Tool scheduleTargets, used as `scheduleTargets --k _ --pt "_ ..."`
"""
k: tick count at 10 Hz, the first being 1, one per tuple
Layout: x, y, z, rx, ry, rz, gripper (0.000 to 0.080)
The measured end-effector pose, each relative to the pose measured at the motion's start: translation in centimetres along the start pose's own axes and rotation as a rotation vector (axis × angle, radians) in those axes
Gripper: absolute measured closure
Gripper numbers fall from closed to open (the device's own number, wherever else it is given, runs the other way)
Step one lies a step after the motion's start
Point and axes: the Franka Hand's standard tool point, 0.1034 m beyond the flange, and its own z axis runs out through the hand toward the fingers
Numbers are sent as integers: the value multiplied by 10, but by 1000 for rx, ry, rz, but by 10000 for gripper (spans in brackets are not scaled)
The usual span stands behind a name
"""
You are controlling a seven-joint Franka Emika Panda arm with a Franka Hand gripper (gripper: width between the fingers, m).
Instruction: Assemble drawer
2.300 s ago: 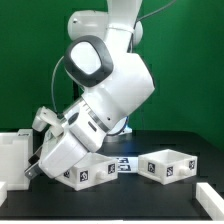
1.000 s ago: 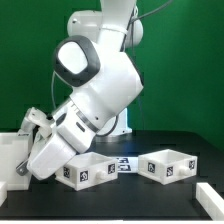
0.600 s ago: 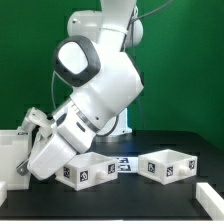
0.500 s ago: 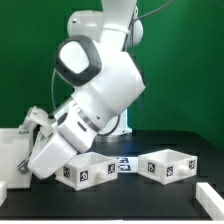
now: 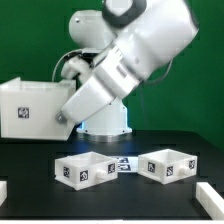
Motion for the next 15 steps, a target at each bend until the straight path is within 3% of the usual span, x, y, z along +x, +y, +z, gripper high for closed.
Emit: scheduleTargets --k 1,3,4,5,6,7,8,9,12,13,14,15 --pt "-3 -4 5 18 48 1 767" --pt "-8 1 5 13 176 9 767" --pt "-7 -3 2 49 204 35 767" --pt "0 -7 -28 184 260 62 767" --pt "4 14 -59 239 342 92 767" --pt "9 35 -77 252 429 156 767" --pt "13 48 -91 244 532 212 767" --pt "11 50 -94 208 554 228 767" --pt "-3 47 -80 215 665 275 767" --pt "-2 45 -76 228 707 289 767" --pt "3 41 -66 276 742 316 767" --pt "12 43 -65 308 799 346 767"
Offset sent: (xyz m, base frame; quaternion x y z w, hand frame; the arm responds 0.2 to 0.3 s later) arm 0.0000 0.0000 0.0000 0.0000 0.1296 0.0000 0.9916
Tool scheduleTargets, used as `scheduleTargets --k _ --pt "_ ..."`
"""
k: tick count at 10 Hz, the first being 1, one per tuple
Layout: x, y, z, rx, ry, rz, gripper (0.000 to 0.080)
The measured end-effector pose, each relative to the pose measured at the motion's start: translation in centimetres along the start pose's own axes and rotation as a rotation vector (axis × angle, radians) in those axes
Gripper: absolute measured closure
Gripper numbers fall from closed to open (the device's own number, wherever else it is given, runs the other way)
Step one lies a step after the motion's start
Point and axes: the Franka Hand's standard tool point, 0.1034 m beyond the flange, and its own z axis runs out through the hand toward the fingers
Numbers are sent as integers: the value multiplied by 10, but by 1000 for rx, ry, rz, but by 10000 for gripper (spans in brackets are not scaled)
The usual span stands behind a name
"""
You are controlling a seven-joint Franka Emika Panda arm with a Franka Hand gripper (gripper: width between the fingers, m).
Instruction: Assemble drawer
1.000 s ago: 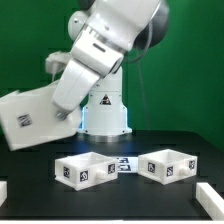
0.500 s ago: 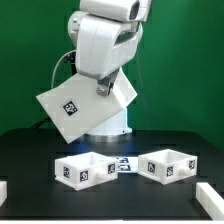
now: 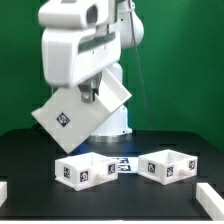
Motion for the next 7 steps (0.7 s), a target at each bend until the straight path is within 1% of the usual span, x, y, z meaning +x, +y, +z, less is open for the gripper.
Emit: scheduleTargets --k 2,3,4,5,6,7 --pt "28 5 8 41 158 87 767" --pt "43 10 7 26 252 147 767" --pt "54 14 2 -21 337 202 767" --pt "46 13 4 -28 367 193 767" --pt "36 17 6 -39 404 216 767" --pt "32 19 7 -44 397 225 767"
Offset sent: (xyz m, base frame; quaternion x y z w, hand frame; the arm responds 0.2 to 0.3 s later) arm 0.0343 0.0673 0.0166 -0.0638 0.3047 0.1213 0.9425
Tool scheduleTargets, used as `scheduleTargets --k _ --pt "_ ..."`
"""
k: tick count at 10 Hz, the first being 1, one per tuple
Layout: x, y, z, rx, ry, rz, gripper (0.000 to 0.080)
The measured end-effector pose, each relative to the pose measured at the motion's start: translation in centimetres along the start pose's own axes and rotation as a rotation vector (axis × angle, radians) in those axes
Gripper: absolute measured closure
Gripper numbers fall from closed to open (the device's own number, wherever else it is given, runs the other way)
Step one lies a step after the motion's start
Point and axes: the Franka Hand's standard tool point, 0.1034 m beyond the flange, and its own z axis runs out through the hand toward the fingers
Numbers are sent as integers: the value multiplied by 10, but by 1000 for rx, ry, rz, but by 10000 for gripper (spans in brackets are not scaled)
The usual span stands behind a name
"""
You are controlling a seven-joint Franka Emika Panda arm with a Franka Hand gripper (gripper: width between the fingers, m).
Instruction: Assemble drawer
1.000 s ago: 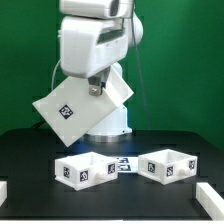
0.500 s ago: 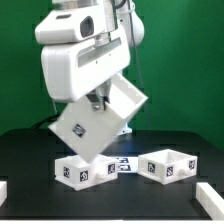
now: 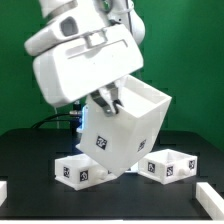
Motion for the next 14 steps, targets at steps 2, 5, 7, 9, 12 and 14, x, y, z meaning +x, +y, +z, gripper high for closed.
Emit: scheduleTargets --k 2,5,7,9,12,14 --pt "-6 1 1 19 -12 4 767" --pt "2 0 13 145 5 0 767" --pt "12 -13 13 244 38 24 767" --pt "1 -7 15 286 21 44 767" --pt "8 0 21 223 79 23 767" --pt "39 6 24 107 105 9 767"
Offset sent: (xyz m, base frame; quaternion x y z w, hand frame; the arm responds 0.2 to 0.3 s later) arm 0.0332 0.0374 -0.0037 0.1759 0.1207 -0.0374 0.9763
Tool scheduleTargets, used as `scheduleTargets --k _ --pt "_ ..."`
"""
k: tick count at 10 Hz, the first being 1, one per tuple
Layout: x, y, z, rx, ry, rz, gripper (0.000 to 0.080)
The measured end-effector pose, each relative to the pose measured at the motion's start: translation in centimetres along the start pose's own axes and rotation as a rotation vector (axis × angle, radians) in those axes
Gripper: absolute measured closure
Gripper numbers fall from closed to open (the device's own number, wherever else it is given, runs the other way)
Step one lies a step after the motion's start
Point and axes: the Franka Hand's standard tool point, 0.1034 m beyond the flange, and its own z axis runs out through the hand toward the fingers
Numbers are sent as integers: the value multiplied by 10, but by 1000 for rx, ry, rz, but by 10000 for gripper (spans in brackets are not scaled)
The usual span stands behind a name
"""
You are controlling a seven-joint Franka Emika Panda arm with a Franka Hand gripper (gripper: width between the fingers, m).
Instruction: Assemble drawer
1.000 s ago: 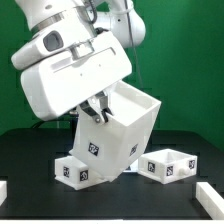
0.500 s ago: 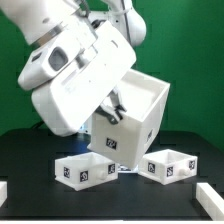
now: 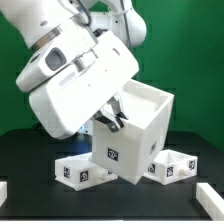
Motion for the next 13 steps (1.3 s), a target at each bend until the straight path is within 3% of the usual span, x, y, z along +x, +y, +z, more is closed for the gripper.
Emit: scheduleTargets --k 1,2,3,4,5,6,8,9,10,11,13 --pt "12 -4 -3 -74 9 -12 767" --pt "13 -7 -12 -223 -10 -5 767" --pt "6 -13 -11 -281 -21 -11 767" --pt "5 -9 -9 -338 -28 -1 767" --pt "7 -5 -10 -420 -32 -10 767" --pt "4 -6 -6 -444 -43 -29 767" --pt "-4 6 -6 -437 -44 -102 767" --pt "0 9 -7 -435 -37 -119 767" --pt "-3 15 -10 -458 -46 -229 767" --pt "-19 27 -18 -505 -39 -309 767" --pt "-42 40 -26 -510 -9 -357 767"
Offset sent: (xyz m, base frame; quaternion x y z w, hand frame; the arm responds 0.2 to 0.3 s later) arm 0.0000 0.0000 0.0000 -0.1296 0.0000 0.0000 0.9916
